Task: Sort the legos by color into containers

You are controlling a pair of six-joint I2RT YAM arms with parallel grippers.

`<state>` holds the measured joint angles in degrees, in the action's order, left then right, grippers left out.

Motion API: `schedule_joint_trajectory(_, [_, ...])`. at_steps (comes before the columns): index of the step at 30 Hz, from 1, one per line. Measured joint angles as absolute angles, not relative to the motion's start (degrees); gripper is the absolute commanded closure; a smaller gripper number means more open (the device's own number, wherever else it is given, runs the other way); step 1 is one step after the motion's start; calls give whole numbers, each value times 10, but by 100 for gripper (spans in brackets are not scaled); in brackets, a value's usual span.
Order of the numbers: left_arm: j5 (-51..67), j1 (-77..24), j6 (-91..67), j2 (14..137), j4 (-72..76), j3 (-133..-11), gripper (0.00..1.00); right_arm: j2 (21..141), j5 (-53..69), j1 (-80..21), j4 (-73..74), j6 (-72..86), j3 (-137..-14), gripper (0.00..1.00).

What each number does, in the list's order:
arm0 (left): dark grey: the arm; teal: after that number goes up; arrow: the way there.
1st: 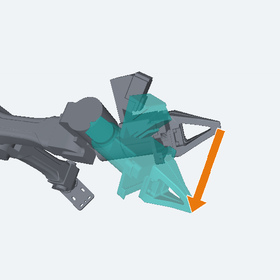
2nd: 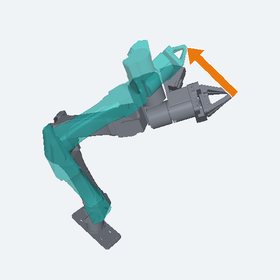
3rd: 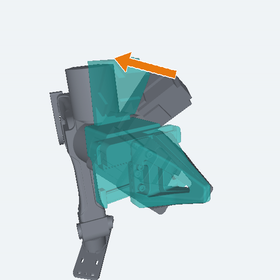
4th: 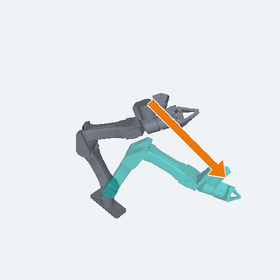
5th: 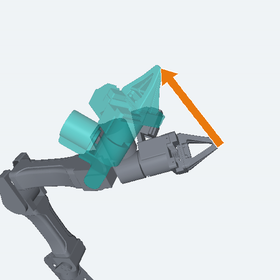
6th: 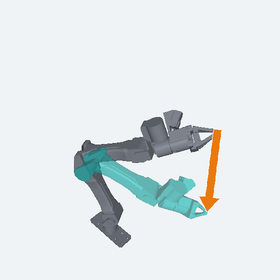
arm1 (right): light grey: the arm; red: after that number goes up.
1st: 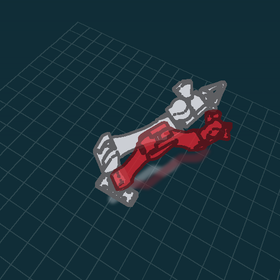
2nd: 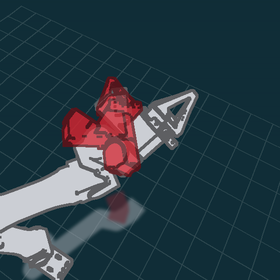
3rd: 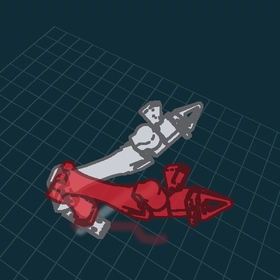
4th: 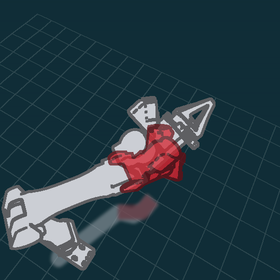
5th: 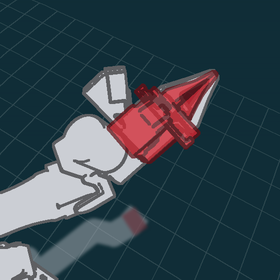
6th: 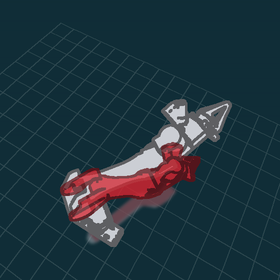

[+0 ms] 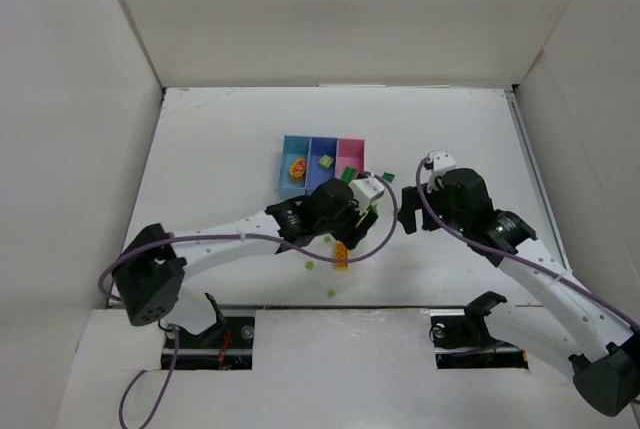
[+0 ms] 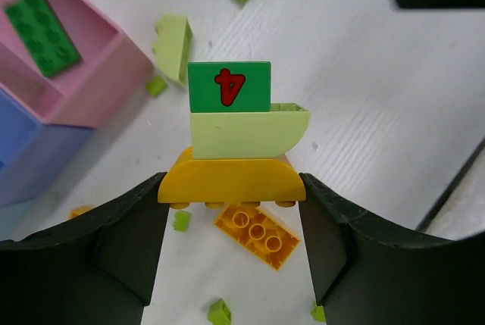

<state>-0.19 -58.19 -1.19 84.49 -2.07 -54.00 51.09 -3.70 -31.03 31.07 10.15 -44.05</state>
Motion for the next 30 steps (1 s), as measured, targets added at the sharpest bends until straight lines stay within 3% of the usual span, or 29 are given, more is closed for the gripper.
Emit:
schedule_joint_trajectory(8, [32, -591, 49, 652, -11, -493, 51, 457, 219, -236, 257, 103, -458, 6])
schedule_joint_trajectory(15, [35, -605, 81, 621, -30, -470, 51, 509, 424, -228, 190, 125, -507, 7])
schedule_joint_trajectory(30, [25, -617, 100, 620, -32, -469, 53, 617, 485, -239, 188, 133, -521, 13])
